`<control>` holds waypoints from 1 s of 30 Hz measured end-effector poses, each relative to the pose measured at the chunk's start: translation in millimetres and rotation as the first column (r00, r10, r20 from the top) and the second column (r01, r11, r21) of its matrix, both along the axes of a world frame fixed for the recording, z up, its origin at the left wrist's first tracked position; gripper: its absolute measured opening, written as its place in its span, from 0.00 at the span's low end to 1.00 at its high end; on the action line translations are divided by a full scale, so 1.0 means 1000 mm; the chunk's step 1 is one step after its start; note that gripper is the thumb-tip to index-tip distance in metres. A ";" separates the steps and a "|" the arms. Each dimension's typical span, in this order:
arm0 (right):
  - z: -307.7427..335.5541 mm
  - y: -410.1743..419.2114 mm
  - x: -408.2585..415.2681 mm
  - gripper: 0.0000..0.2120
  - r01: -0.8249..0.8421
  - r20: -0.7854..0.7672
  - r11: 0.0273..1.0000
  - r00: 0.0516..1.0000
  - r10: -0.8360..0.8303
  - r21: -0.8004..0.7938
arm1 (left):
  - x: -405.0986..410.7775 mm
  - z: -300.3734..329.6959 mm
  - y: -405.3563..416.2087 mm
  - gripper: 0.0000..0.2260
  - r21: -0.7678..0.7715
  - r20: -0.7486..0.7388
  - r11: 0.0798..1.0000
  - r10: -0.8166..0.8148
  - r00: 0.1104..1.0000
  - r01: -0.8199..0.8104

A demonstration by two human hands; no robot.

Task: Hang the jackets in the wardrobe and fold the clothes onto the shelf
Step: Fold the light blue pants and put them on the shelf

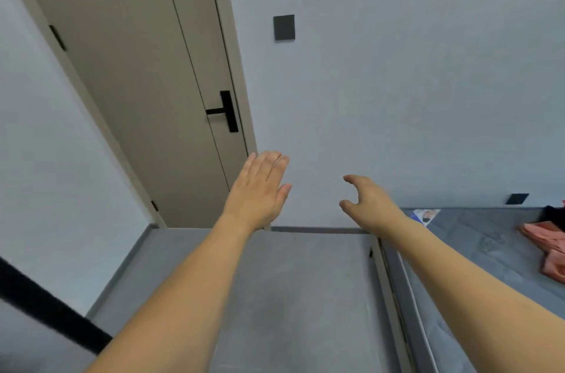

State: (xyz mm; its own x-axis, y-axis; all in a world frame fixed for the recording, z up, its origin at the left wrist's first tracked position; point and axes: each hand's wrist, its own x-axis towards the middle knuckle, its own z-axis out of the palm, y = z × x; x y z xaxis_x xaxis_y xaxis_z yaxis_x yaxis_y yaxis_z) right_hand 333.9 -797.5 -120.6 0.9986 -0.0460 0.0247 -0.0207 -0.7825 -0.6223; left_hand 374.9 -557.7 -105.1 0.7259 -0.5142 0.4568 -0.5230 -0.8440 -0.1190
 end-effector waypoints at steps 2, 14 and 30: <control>-0.005 -0.036 0.018 0.28 0.051 -0.003 0.999 0.999 -0.051 0.017 | 0.029 -0.002 -0.037 0.25 0.014 -0.038 0.999 -0.039 0.999 0.040; -0.049 -0.219 0.171 0.28 0.336 -0.063 0.938 0.941 -0.332 0.087 | 0.247 -0.045 -0.242 0.24 -0.016 -0.145 0.948 -0.317 0.937 0.318; -0.086 -0.494 0.267 0.28 0.745 -0.145 0.653 0.667 -0.731 0.132 | 0.432 -0.077 -0.587 0.22 -0.041 -0.276 0.703 -0.691 0.668 0.710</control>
